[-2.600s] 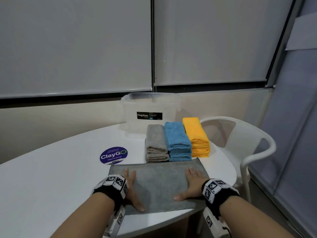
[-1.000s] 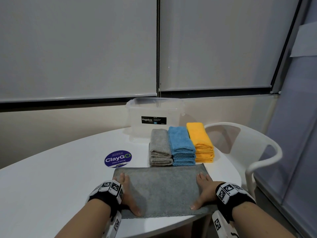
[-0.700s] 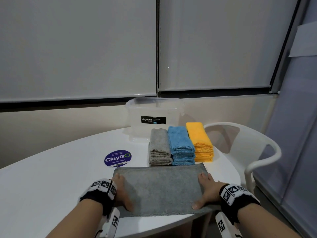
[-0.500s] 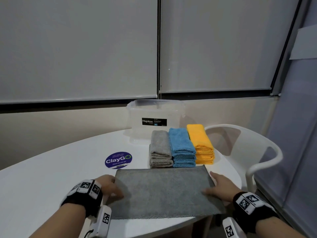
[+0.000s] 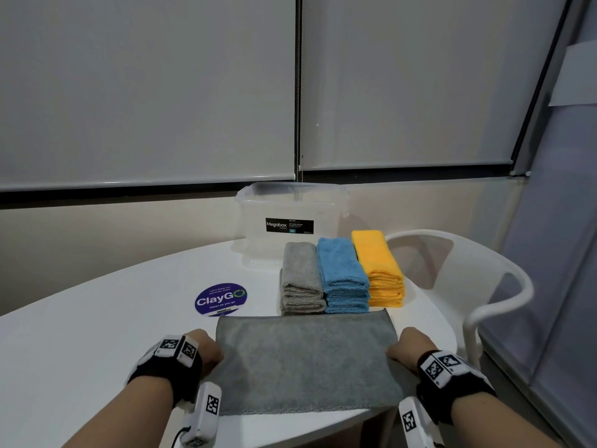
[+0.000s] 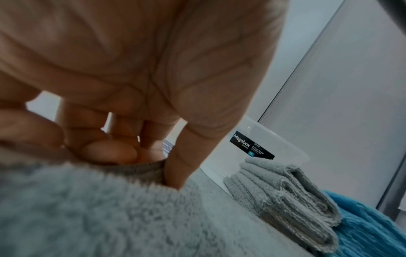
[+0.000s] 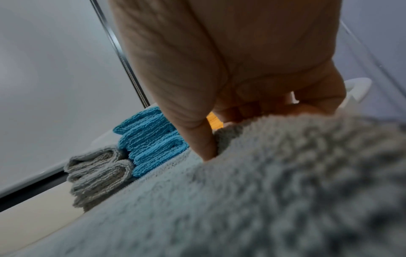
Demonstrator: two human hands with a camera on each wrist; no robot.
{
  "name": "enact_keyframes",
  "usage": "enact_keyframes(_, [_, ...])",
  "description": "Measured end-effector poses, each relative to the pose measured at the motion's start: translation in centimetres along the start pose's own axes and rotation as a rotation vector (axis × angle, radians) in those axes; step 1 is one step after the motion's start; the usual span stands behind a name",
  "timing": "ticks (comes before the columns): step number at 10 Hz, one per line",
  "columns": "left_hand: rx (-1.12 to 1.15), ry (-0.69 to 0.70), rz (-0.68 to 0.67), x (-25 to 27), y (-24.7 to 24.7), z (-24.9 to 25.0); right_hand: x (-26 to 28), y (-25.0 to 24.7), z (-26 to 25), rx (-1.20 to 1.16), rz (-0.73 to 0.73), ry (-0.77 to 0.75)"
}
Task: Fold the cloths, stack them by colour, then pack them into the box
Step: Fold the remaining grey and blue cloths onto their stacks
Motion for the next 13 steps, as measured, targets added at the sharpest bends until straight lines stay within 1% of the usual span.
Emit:
enact_keyframes(1, [0.022, 0.063, -0.061, -0.3, 0.2, -0.7, 0.2, 0.1, -0.1, 0.032, 0.002, -0.015])
enact_keyframes(2, [0.078, 0.121, -0.111, 0.0, 0.1, -1.0, 0.2, 0.0, 0.0, 0.064, 0.033, -0.042])
enact_keyframes(3, [0.244, 0.163, -0.120, 0.6, 0.0, -1.8, 0.2, -0.6, 0.2, -0.029, -0.018, -0.073])
enact_keyframes(4, [0.543, 0.166, -0.125, 0.9, 0.3, -2.7, 0.3, -1.1, 1.6, -0.246, -0.138, -0.008])
enact_keyframes(5, [0.758, 0.218, -0.114, 1.7, -0.2, -2.2, 0.6, -1.3, 2.7, -0.421, -0.163, 0.017])
enact_keyframes(6, [0.899, 0.313, -0.096, 2.5, -1.2, -0.8, 1.5, -1.8, 1.7, -0.619, -0.171, -0.064])
enact_keyframes(7, [0.954, 0.386, -0.093, 3.7, -1.4, 1.9, 2.9, -2.3, -0.9, -0.748, -0.183, -0.161])
enact_keyframes(8, [0.935, 0.433, -0.082, 4.3, -0.3, 5.3, 4.3, -1.6, -4.4, -0.672, -0.195, -0.286])
enact_keyframes(9, [0.845, 0.433, -0.077, 3.7, 2.3, 8.2, 5.4, 0.2, -7.5, -0.410, -0.124, -0.410])
enact_keyframes(10, [0.737, 0.422, -0.081, 3.3, 5.0, 10.2, 6.7, 2.1, -9.4, -0.325, -0.144, -0.449])
enact_keyframes(11, [0.727, 0.386, -0.082, 3.4, 6.6, 11.3, 7.2, 3.7, -10.4, -0.315, -0.200, -0.434])
enact_keyframes(12, [0.696, 0.369, -0.071, 3.3, 7.1, 11.5, 7.3, 4.3, -10.7, -0.298, -0.227, -0.406])
enact_keyframes(13, [0.718, 0.360, -0.062, 3.6, 7.0, 11.2, 7.4, 4.4, -10.6, -0.308, -0.230, -0.409])
Point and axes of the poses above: each hand's wrist, its own x-axis away from the middle knuckle, its own y-axis out of the palm, z = x × y, the point moved 4 cm from there along -x, towards the middle knuckle, and after that the axes turned 5 degrees about y, right-handed, at the moved point
